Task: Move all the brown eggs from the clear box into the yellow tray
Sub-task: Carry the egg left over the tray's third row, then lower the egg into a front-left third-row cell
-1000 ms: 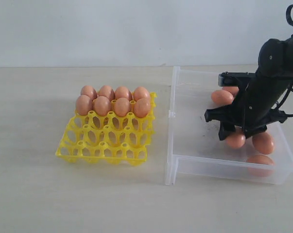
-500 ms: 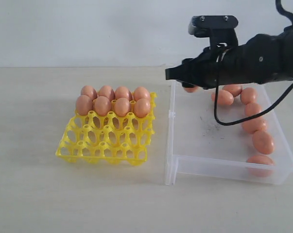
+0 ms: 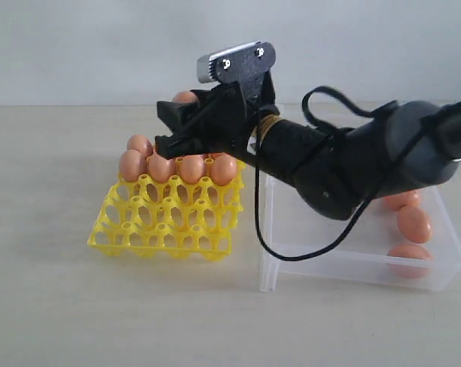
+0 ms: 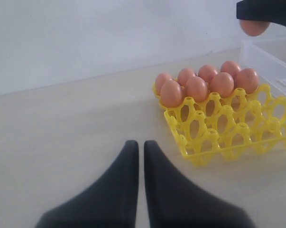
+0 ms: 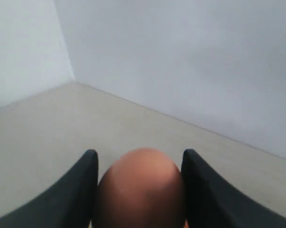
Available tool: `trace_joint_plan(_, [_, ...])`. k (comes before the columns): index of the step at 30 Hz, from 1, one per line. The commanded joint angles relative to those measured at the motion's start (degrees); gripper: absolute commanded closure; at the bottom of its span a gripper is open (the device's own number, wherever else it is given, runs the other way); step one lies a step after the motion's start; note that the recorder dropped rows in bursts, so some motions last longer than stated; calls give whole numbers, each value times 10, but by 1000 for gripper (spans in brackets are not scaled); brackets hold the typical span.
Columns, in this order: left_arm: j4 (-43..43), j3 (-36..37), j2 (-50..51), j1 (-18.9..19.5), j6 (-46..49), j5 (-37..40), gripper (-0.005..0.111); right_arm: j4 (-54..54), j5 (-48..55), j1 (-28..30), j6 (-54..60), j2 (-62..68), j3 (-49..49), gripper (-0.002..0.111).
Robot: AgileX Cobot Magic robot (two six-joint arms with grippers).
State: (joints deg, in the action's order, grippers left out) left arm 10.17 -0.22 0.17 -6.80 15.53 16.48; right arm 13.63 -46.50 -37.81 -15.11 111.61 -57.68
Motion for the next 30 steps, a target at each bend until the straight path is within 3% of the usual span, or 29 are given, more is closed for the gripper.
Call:
trace_joint_plan(1, [-1,2,-2,-3,0,-2,103,90,-117,-2,-46,73,-40,109])
trace_joint_plan(9, [-1,2,-2,-3,0,-2,103,155,-107,-2,-92,167,-137,109])
trace_joint_plan(19, [-1,2,-2,-3,0,-2,103,207,40,-31,-111,222,-245,109])
trace_joint_plan(30, [-1,2,-2,-3,0,-2,103,206,90,-33,-126,250,-281,109])
